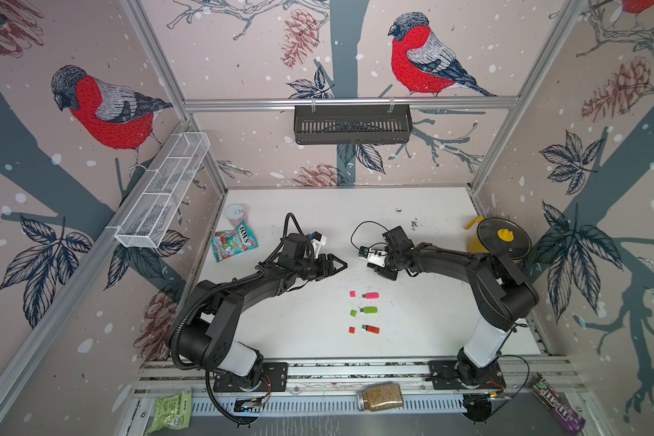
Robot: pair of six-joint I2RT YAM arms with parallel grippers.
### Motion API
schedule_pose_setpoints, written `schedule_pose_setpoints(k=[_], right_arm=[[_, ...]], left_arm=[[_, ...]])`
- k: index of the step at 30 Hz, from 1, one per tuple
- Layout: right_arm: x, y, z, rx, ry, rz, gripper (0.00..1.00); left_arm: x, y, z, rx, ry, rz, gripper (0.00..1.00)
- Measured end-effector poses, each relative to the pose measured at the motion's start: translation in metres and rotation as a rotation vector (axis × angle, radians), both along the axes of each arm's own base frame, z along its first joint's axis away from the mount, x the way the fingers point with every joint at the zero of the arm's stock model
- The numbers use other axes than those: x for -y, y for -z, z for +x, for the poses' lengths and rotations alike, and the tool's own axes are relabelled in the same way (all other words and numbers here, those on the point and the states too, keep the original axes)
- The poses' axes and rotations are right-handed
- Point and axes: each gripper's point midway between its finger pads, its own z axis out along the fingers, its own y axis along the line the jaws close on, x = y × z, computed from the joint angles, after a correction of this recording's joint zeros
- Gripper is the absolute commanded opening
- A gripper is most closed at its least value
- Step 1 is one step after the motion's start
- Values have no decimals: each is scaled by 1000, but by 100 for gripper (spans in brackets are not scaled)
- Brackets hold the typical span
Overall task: Close the usb drive cover
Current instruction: Place the USB drive at the center of the board, then adjust the USB drive at the center of the board.
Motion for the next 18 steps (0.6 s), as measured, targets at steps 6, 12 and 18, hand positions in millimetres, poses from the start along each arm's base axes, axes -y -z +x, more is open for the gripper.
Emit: schedule_pose_setpoints(k=[6, 12, 18], right_arm=[[6, -3, -12, -24, -5, -10, 39], [5, -29, -21, 50, -18, 28, 39], [0, -45, -30, 108, -39, 64, 40]], left_arm=[[-3, 1, -6, -5, -4, -2, 65], [-7, 4, -11, -17, -20, -5, 65], [-12, 10, -16, -37, -42, -19, 65]])
